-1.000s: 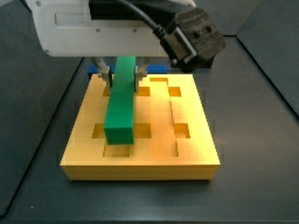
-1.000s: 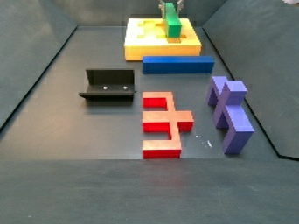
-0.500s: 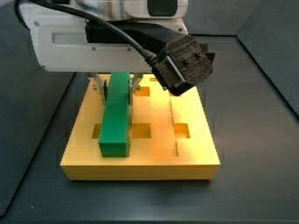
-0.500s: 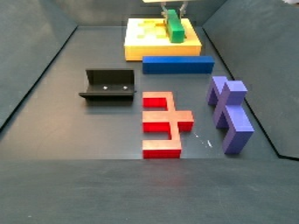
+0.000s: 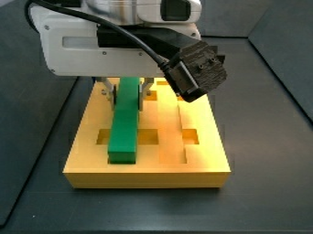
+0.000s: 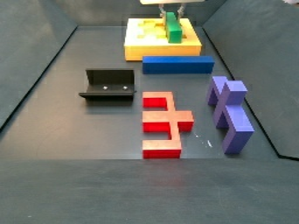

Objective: Pick up the green object. Move up. Move to above the board. Insert the green object.
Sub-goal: Insert the green object.

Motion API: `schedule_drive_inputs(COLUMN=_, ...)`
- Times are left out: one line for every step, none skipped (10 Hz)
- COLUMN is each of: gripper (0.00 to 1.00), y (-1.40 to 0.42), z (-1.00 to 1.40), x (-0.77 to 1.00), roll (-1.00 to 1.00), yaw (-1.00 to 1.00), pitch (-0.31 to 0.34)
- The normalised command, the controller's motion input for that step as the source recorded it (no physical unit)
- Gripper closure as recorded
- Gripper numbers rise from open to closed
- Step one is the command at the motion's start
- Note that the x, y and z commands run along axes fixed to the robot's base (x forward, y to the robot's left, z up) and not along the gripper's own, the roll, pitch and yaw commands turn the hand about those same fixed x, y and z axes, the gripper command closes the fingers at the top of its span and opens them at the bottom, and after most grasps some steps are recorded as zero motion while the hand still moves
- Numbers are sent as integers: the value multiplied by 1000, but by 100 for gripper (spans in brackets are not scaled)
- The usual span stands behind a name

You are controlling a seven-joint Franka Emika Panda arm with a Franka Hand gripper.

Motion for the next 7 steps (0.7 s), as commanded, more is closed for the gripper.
schedule_drive_inputs(gripper=100, y=0, z=-377, x=34, roll=-27, yaw=-120, pitch=0)
schedule_drive_inputs(gripper=100, y=0, z=-303, x=60, roll=-57, yaw=-140, pitch=0)
schedule_drive_inputs(gripper=100, y=-194, z=-183, x=143, roll=-39, yaw=-97, pitch=0)
schedule_drive_inputs(gripper=100, y=-146, z=-214, x=131, roll=-40, yaw=-91, pitch=0)
schedule_drive_inputs(gripper=100, y=-120, z=-180, x=131, roll=-30, yaw=-89, pitch=0)
schedule_drive_inputs(gripper=100, y=0, z=-177, x=0, roll=0, yaw=-54, pitch=0)
schedule_drive_inputs(gripper=100, y=0, z=0, x=0, roll=0, yaw=0, pitch=0)
